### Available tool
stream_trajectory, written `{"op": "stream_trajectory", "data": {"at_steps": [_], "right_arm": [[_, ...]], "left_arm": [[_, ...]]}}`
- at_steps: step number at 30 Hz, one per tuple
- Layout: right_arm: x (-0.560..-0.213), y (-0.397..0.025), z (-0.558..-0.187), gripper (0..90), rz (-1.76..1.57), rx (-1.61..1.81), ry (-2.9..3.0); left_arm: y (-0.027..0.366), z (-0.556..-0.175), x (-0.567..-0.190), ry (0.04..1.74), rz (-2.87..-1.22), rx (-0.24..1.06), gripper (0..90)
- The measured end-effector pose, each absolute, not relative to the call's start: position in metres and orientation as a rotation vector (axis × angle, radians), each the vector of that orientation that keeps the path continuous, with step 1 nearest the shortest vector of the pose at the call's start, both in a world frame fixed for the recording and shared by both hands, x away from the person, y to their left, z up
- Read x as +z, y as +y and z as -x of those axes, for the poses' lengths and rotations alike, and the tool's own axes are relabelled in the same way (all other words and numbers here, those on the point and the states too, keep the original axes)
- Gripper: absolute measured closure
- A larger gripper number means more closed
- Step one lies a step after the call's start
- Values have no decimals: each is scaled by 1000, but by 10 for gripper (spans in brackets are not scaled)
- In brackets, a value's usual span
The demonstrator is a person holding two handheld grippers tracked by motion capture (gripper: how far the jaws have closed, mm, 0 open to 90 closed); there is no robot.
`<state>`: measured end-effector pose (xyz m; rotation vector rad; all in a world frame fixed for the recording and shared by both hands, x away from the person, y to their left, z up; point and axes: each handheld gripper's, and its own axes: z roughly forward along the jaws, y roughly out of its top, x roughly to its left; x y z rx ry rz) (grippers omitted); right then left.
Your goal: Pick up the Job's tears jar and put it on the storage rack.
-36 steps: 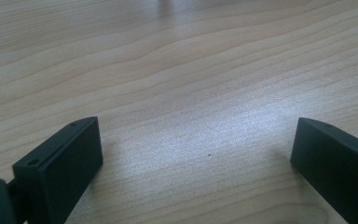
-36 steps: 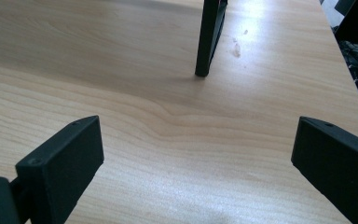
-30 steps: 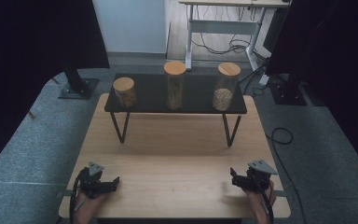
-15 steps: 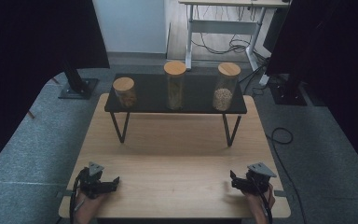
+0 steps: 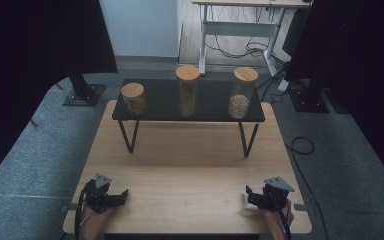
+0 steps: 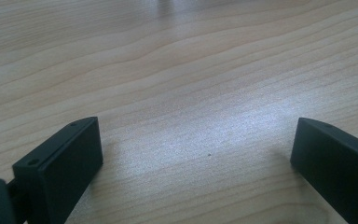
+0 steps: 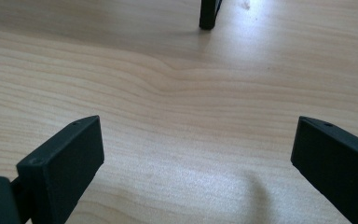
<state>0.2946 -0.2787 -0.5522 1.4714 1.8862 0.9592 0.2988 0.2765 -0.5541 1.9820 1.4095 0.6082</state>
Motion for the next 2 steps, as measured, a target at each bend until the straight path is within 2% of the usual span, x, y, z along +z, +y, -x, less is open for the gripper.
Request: {"op": "stream_trajectory", "data": {"at_steps": [2], "right_arm": [[-553, -279, -294, 19, -1477, 956, 1889]], "left_arm": [[276, -299, -554, 1409, -1982, 608, 18]]}}
